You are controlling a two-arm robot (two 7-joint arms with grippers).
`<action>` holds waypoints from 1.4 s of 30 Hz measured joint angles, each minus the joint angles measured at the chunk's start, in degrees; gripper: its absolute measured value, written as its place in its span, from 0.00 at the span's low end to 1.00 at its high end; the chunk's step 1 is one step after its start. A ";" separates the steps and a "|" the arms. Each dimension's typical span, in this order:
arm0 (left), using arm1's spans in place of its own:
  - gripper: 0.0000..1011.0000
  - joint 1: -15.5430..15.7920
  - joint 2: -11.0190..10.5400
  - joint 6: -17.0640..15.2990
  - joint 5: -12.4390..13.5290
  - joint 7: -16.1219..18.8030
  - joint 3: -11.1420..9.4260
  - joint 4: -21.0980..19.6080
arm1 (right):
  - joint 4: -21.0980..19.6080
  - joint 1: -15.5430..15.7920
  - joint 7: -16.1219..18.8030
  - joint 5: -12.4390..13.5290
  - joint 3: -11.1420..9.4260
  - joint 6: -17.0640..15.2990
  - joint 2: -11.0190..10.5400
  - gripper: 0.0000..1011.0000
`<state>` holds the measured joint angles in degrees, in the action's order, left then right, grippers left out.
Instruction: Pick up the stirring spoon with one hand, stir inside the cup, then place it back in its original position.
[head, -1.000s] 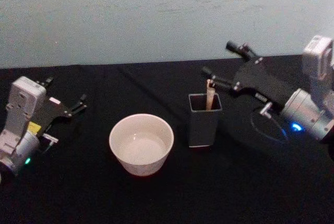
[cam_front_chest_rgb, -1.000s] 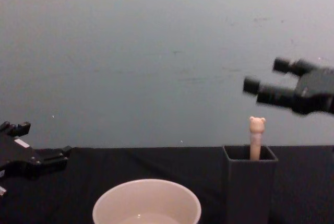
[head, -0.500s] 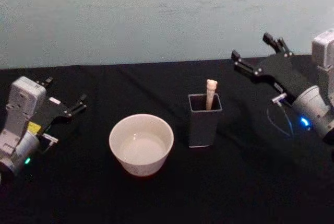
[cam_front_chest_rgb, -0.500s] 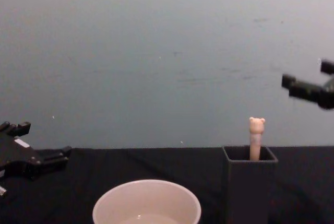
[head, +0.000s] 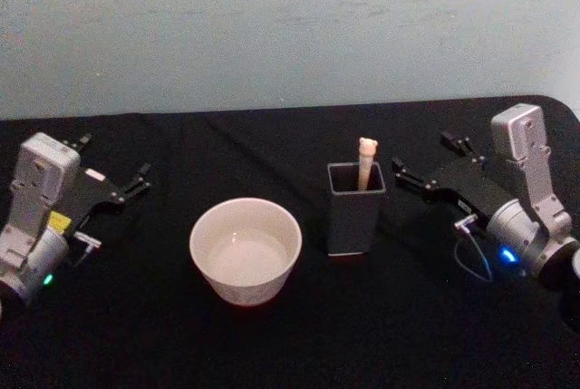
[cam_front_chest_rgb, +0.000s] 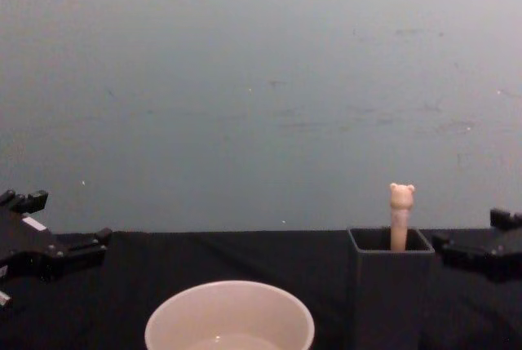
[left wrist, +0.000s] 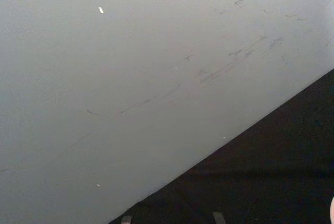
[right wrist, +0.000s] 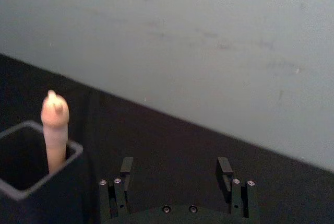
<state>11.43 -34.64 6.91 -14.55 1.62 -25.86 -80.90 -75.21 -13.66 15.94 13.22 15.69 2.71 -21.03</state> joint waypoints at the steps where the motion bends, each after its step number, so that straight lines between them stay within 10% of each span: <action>1: 0.99 0.00 0.00 0.00 0.00 0.00 0.00 0.00 | 0.59 -0.10 0.13 -0.21 0.03 -0.51 0.24 0.99; 42: 0.99 0.00 0.00 0.00 0.00 0.00 0.00 0.00 | 0.37 -0.18 0.21 -0.11 0.05 -0.31 0.13 0.99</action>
<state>11.44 -34.65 6.91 -14.55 1.62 -25.86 -80.90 -74.84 -13.84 16.15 13.11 15.73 2.40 -20.91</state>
